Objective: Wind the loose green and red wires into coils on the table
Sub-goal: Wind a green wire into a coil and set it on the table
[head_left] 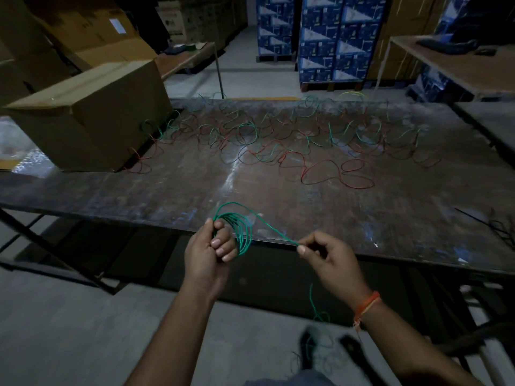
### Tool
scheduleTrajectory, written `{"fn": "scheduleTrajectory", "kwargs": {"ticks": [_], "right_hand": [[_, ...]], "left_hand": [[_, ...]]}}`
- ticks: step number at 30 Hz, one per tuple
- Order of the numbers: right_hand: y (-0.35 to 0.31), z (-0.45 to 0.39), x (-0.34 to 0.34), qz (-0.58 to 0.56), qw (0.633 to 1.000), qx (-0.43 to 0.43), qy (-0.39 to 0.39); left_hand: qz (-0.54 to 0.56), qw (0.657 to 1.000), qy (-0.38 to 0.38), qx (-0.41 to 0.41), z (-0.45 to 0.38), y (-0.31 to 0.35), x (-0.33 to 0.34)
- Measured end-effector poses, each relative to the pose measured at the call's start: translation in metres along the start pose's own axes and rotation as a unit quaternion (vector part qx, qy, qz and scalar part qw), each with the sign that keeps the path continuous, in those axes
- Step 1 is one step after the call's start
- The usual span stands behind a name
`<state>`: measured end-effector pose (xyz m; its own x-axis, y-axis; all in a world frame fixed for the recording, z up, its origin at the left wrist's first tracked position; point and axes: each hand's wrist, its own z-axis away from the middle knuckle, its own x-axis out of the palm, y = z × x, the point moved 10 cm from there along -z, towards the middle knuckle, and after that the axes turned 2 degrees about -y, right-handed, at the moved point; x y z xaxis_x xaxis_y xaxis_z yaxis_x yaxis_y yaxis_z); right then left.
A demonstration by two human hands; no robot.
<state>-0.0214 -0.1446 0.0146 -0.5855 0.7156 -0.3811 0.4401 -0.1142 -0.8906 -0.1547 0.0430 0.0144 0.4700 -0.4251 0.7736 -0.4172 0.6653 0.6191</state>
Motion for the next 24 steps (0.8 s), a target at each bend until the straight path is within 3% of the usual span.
{"fn": "scheduleTrajectory", "kwargs": {"ticks": [5,10,12,14,17,24], "right_hand": [[-0.026,-0.001,0.011,0.107,0.990,-0.072,-0.050],[-0.006,0.004,0.031,0.148,0.980,-0.006,-0.129],[-0.014,0.002,0.026,0.108,0.988,-0.011,-0.110],[-0.028,-0.003,0.023,0.015,0.994,-0.019,-0.104],[-0.033,-0.012,0.032,-0.127,0.979,0.008,-0.158],[-0.029,-0.016,0.041,-0.102,0.982,0.002,-0.158]], "left_hand": [[-0.050,0.999,0.016,0.014,0.003,-0.004,0.002],[-0.108,0.994,-0.008,0.006,0.006,0.001,0.012],[-0.203,0.977,-0.058,-0.011,0.012,-0.002,0.026],[-0.322,0.938,-0.127,-0.027,0.022,-0.008,0.044],[-0.422,0.881,-0.209,-0.047,0.033,-0.020,0.066],[-0.449,0.869,-0.202,-0.051,0.030,-0.015,0.073]]}}
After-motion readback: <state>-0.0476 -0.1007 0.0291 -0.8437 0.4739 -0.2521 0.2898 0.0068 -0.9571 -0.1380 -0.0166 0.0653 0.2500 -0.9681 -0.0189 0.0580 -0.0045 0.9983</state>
